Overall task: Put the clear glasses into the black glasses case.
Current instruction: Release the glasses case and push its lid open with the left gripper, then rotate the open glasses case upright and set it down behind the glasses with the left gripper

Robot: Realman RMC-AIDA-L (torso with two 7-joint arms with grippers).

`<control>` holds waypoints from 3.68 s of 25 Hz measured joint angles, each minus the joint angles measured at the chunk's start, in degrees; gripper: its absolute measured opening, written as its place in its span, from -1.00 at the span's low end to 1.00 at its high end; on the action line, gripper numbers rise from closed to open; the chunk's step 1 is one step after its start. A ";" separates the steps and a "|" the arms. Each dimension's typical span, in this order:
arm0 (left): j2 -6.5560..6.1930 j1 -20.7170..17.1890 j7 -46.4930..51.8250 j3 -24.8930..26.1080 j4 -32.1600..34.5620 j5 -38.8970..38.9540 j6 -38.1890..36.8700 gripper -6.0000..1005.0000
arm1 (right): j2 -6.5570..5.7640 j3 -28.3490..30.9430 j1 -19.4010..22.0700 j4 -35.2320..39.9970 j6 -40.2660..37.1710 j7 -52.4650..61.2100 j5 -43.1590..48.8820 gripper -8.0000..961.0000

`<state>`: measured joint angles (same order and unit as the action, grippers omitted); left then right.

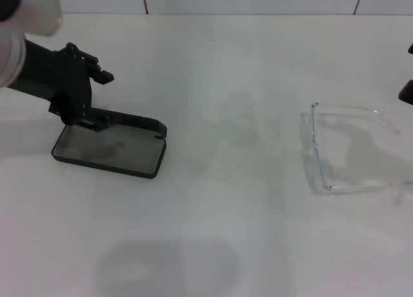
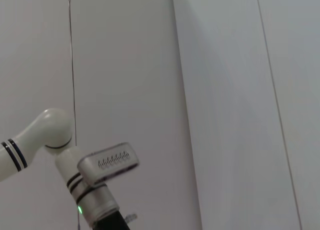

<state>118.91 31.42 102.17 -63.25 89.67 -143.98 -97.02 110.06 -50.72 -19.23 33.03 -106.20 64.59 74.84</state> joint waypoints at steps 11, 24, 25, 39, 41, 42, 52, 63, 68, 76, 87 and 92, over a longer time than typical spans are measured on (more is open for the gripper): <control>0.66 0.15 1.04 -9.85 -2.14 -10.78 4.87 0.38 | 0.51 0.88 0.36 -0.22 -0.50 -0.17 0.03 0.72; 0.81 4.88 1.38 -13.22 -12.35 -15.98 11.77 0.34 | 0.59 0.89 1.09 -0.36 -0.40 -0.41 0.06 0.72; 0.81 5.17 1.42 -13.34 -12.79 -16.06 11.82 0.32 | 0.59 0.89 1.18 -0.36 -0.29 -0.42 0.03 0.72; 0.84 6.19 1.70 -15.53 -13.15 -16.29 11.36 -0.28 | 0.67 2.52 1.28 -2.36 0.20 -2.26 0.13 0.72; 0.83 6.16 1.91 -15.82 -12.92 -15.89 11.06 -0.36 | 0.58 2.52 1.26 -2.71 0.24 -2.60 0.08 0.72; 0.83 6.16 2.11 -15.90 -12.77 -15.61 10.73 -0.40 | 0.58 2.51 1.27 -2.72 0.30 -2.69 0.06 0.72; 0.91 5.41 7.22 -18.87 -6.65 -10.53 7.99 -0.57 | 0.86 8.28 2.37 -4.43 -1.17 -4.36 0.04 0.72; 1.15 4.76 20.03 -38.90 -3.52 -11.05 18.60 -0.57 | 1.15 26.87 10.30 -6.47 -11.25 -6.02 0.27 0.71; 1.22 5.77 25.94 -43.10 -4.45 -11.97 21.38 -0.57 | 1.37 29.91 12.96 -7.19 -13.55 -6.31 0.23 0.71; 1.36 11.75 35.28 -49.08 -9.27 -12.61 25.25 -0.58 | 1.57 31.95 14.84 -8.06 -14.95 -7.17 0.48 0.70; 1.57 13.06 42.13 -52.65 -9.69 -14.73 28.85 -0.48 | 1.48 31.62 14.59 -8.54 -15.03 -7.89 0.49 0.68; 1.58 12.82 42.39 -53.48 -9.84 -14.79 29.36 -0.42 | 1.46 31.63 14.37 -8.52 -15.10 -7.90 0.48 0.68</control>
<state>120.49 44.24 144.56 -116.73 79.83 -158.77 -67.67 111.52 -19.09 -4.87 24.51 -121.29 56.69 75.32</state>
